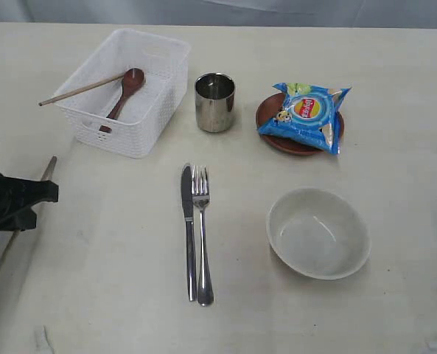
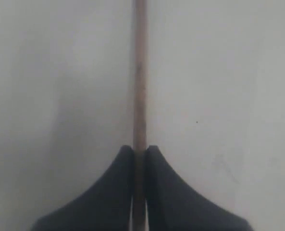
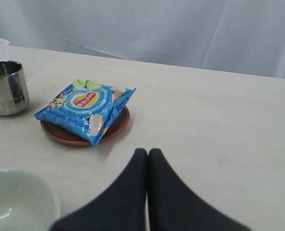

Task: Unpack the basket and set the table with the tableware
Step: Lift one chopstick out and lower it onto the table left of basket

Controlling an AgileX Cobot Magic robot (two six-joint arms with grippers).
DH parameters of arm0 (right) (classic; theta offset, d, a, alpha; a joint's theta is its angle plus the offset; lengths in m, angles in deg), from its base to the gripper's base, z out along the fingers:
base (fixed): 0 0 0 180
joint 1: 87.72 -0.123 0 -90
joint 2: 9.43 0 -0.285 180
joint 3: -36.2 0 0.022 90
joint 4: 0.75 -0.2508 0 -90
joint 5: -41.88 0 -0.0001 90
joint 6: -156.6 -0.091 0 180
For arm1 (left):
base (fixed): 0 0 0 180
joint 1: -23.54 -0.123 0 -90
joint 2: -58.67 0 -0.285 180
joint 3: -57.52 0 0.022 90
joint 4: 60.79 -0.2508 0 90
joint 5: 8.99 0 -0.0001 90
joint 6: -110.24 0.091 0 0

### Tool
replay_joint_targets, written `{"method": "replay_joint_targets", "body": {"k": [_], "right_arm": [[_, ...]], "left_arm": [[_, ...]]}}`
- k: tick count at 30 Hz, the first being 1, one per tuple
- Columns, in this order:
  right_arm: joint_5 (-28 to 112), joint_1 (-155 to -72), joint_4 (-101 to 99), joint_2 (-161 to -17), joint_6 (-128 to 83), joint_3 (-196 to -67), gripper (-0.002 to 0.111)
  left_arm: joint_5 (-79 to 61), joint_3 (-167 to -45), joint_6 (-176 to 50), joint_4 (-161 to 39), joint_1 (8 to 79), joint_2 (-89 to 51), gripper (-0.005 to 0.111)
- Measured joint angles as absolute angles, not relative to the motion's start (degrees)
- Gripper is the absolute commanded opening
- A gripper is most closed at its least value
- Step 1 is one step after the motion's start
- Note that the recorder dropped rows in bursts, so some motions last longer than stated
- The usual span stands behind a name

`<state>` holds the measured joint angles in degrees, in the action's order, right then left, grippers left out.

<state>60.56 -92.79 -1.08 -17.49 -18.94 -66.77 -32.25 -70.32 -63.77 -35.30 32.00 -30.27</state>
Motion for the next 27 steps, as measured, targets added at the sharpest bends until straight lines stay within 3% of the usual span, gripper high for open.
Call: {"method": "replay_joint_targets", "body": {"k": [9, 11, 16, 27], "right_arm": [[60.56, -92.79, -1.08, -17.49, -18.94, -66.77, 0.0], [60.56, -92.79, -1.08, -17.49, -18.94, -66.77, 0.0], [60.56, -92.79, -1.08, -17.49, -18.94, -66.77, 0.0], [60.56, -92.79, -1.08, -17.49, -18.94, -66.77, 0.0]], "left_arm": [[-32.64, -71.62, -63.23, -34.81, 32.0, -30.88, 0.002], [-32.64, -71.62, -63.23, -34.81, 32.0, -30.88, 0.01], [-32.64, -71.62, -62.96, -34.81, 32.0, -30.88, 0.047], [-34.92, -74.81, -62.87, -36.35, 32.0, -31.0, 0.049]]}}
